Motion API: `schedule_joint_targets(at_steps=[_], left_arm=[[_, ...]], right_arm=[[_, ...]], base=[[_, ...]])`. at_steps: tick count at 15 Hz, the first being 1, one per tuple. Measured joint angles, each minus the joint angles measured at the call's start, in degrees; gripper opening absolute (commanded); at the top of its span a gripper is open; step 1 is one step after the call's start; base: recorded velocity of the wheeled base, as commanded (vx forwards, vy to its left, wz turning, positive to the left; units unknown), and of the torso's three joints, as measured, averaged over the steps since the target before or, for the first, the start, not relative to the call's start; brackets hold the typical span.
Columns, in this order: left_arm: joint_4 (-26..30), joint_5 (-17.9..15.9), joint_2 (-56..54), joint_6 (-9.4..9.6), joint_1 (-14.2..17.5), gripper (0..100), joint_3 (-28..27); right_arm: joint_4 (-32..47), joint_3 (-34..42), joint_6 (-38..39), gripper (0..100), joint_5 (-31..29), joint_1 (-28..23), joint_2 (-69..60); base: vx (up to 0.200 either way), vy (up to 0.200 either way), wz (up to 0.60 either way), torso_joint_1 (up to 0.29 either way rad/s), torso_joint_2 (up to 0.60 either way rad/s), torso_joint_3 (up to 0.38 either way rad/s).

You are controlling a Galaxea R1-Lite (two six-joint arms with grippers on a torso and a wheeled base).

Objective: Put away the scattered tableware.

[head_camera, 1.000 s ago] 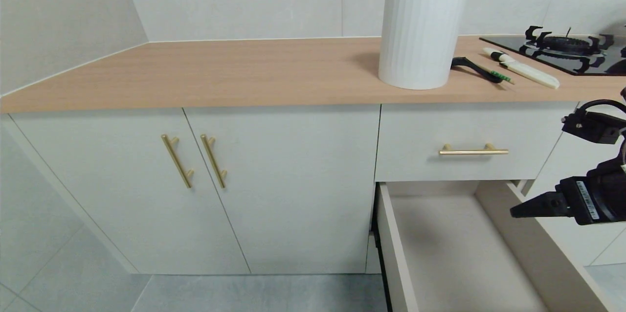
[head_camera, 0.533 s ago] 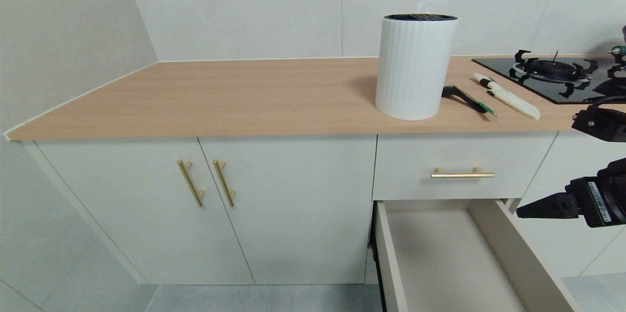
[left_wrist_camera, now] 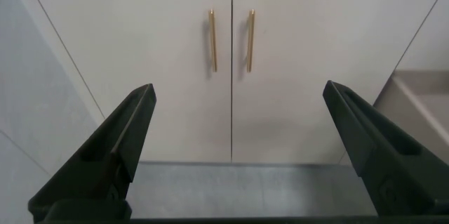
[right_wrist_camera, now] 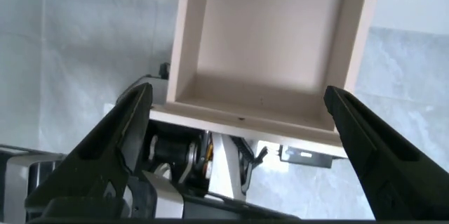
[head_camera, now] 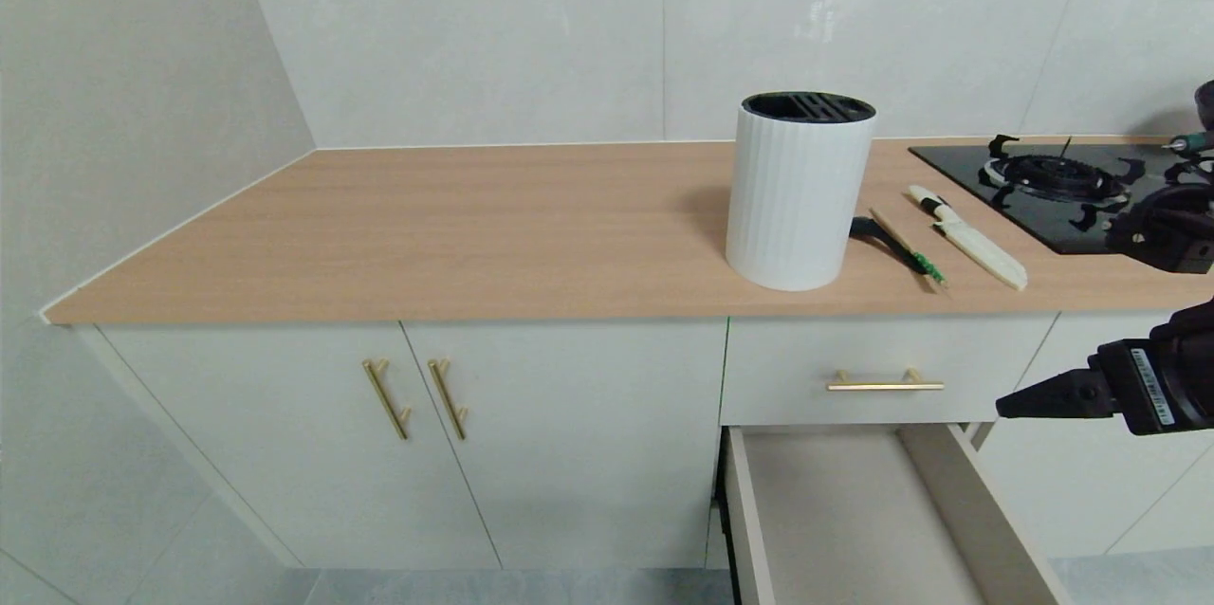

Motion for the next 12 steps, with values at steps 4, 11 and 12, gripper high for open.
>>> schedule_joint_targets(at_steps=[4,11,12], left_arm=[[0.00,0.01,0.00,0.00,0.00,100,0.00],[0.00,0.01,0.00,0.00,0.00,100,0.00],[-0.02,0.01,0.00,0.00,0.00,100,0.00]], right_arm=[[-5.50,-1.60,-2.15,100,-0.49,-1.73,0.91],[-7.79,-21.28,-5.42,100,-4.74,-6.58,20.41],[-7.79,-23.52,-5.29,100,-6.52,-6.78,23.77]], base=[[0.000,0.000,0.00,0.059,-0.12,-0.066],[0.000,0.000,0.00,0.000,0.00,0.000],[0.000,0.000,0.00,0.000,0.00,0.000]])
